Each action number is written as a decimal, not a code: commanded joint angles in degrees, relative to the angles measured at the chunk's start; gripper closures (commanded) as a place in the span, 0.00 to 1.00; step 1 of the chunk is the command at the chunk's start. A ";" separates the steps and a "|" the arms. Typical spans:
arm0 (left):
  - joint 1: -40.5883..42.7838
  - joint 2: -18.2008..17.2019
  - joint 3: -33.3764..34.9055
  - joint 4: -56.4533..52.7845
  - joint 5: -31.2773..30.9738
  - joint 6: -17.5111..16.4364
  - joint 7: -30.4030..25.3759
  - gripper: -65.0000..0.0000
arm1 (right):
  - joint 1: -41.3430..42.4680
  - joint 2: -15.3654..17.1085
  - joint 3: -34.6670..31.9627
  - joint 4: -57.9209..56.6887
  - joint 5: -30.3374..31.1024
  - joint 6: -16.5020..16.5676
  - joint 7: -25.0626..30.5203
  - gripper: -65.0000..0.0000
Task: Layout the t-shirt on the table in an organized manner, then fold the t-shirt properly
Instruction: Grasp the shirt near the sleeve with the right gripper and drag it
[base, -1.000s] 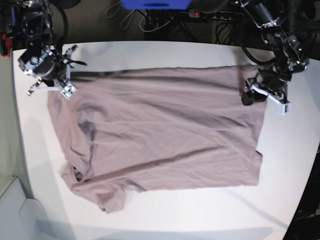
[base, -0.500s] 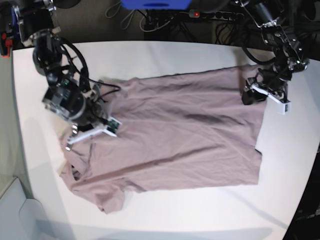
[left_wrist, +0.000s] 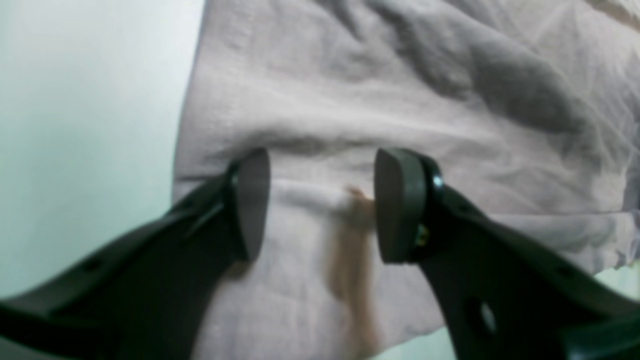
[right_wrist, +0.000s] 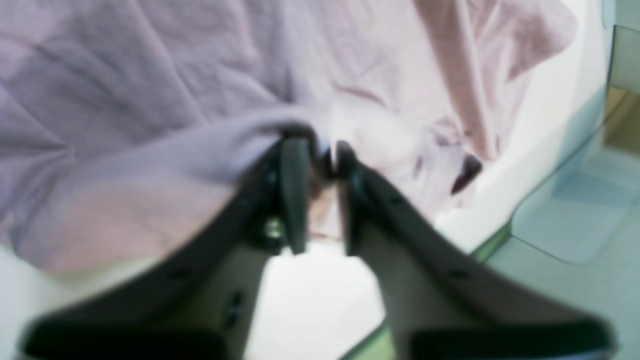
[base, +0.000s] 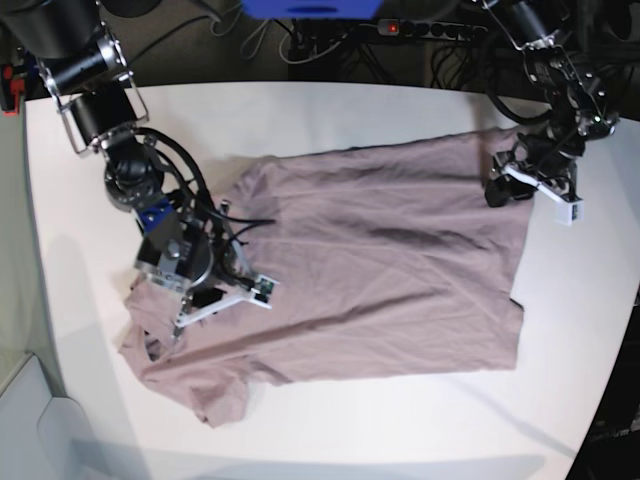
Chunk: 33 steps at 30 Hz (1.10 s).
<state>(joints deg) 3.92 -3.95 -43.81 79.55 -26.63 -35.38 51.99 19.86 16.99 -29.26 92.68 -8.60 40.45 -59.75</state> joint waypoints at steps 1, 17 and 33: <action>-0.45 -0.49 -0.10 0.58 0.48 0.08 0.63 0.49 | 0.49 0.11 0.73 2.83 0.03 -0.45 0.71 0.67; -2.82 -0.41 -0.10 0.14 0.57 0.08 0.63 0.49 | -16.03 -8.95 22.71 12.85 0.21 -0.45 1.42 0.43; -2.91 -0.49 -0.10 0.14 0.57 0.08 0.63 0.49 | -15.77 -10.88 22.79 1.51 0.29 -0.45 6.95 0.59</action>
<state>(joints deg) 1.56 -3.81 -43.81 78.94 -25.50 -35.31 53.25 3.03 5.93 -6.44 93.12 -8.64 40.29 -53.74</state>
